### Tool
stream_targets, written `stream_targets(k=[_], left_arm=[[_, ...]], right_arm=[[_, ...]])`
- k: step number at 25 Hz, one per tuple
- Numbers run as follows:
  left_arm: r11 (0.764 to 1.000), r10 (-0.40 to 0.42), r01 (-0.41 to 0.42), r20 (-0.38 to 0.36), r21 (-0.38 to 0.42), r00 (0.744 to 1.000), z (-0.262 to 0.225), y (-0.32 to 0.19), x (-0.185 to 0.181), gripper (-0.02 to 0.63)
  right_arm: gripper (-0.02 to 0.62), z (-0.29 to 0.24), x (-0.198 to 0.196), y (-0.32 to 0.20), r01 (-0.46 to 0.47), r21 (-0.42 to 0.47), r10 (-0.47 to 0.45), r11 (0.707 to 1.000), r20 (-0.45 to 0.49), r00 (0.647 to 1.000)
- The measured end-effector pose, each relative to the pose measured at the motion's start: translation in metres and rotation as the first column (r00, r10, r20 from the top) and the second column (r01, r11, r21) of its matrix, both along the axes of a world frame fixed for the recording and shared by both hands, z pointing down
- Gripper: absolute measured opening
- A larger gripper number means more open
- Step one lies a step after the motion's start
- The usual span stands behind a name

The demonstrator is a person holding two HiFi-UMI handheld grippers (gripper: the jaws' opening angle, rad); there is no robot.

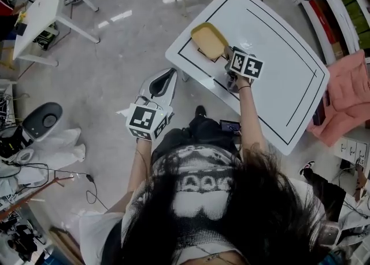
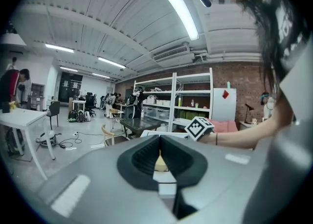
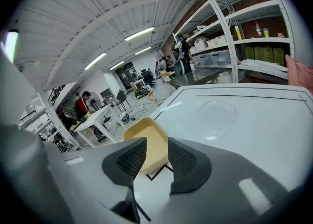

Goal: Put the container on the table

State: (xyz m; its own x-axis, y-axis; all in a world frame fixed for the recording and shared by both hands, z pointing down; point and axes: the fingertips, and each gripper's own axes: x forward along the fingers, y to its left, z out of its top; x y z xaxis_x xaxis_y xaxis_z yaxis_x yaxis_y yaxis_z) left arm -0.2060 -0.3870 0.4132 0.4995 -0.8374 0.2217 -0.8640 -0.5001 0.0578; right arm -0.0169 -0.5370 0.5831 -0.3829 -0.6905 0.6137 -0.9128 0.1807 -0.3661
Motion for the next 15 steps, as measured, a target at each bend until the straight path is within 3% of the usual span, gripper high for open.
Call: stream_targets(k=[6, 15], left_arm=[[0.999, 0.033, -0.033, -0.013, 0.017, 0.999, -0.003, 0.027, 0.013, 0.0], [0.993, 0.118, -0.117, -0.035, 0.025, 0.992, -0.009, 0.073, 0.026, 0.0]], right_arm=[[0.127, -0.052, -0.007, 0.057, 0.091, 0.124, -0.1, 0.988, 0.067, 0.993], [0.098, -0.105, -0.015, 0.144, 0.104, 0.237, -0.13, 0.966, 0.096, 0.987]])
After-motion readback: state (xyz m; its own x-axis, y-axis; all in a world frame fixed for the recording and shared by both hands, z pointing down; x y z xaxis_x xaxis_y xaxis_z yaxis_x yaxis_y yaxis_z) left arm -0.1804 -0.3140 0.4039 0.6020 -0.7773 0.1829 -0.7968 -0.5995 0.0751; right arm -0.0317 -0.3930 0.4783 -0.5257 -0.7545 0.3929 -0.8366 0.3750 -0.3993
